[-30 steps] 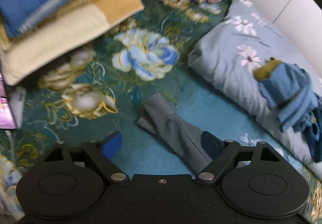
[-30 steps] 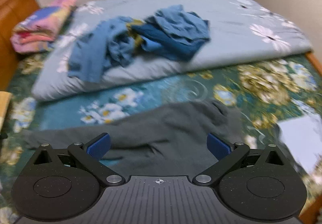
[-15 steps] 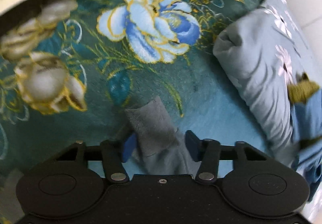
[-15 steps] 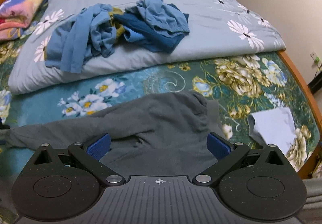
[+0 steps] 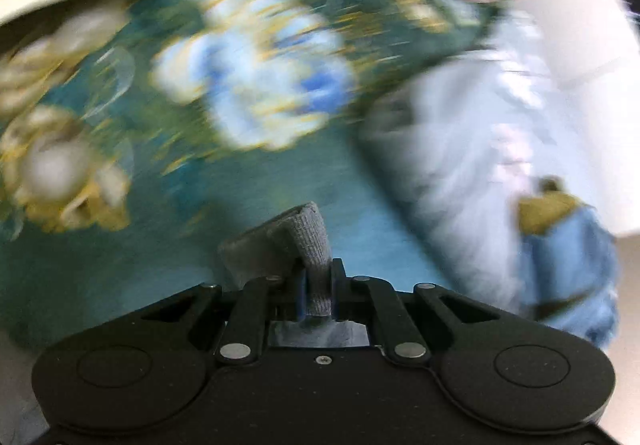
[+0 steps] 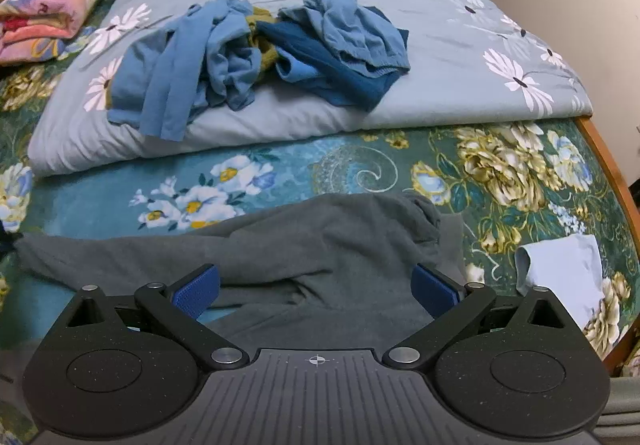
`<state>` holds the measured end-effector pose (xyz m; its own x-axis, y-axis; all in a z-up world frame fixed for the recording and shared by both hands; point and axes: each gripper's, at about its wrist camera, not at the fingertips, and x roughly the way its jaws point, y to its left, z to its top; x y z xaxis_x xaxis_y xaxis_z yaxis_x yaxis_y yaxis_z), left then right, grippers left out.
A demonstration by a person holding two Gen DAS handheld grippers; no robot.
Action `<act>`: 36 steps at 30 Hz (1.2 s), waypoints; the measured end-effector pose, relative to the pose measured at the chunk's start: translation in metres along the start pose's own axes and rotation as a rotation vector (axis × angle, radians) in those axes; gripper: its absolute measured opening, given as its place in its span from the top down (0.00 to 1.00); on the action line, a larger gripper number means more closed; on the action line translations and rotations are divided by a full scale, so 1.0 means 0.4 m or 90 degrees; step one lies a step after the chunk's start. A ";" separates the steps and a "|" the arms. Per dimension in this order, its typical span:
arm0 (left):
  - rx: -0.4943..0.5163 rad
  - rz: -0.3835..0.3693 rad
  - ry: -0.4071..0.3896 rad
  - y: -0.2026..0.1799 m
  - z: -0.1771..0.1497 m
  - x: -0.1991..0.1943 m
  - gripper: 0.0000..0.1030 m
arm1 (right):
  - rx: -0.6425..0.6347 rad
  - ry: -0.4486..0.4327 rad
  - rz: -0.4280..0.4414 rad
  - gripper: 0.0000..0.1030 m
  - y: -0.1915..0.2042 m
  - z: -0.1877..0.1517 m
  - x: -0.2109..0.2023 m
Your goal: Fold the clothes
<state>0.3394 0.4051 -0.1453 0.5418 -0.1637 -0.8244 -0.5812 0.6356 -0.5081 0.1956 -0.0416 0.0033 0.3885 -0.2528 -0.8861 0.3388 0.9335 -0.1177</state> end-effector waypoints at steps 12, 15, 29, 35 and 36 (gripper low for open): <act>0.053 0.075 0.025 0.131 -0.080 -0.029 0.93 | 0.020 0.024 0.015 0.00 -0.024 -0.045 0.023; 0.035 0.111 0.056 0.190 -0.109 -0.006 0.93 | 0.016 0.031 0.015 0.00 -0.022 -0.048 0.030; 0.049 0.067 0.068 0.237 -0.048 -0.007 0.53 | -0.043 0.054 0.142 0.10 0.102 0.071 0.208; 0.066 0.062 0.087 0.258 -0.039 0.015 0.48 | -0.206 0.099 0.271 0.24 0.381 0.155 0.364; 0.059 0.056 0.089 0.264 -0.040 0.018 0.48 | -0.236 0.109 0.291 0.24 0.433 0.160 0.384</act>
<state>0.2723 0.4588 -0.2088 0.3986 -0.2034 -0.8943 -0.5610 0.7174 -0.4131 0.3688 0.0651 -0.1247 0.2711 0.2105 -0.9393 -0.1633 0.9717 0.1706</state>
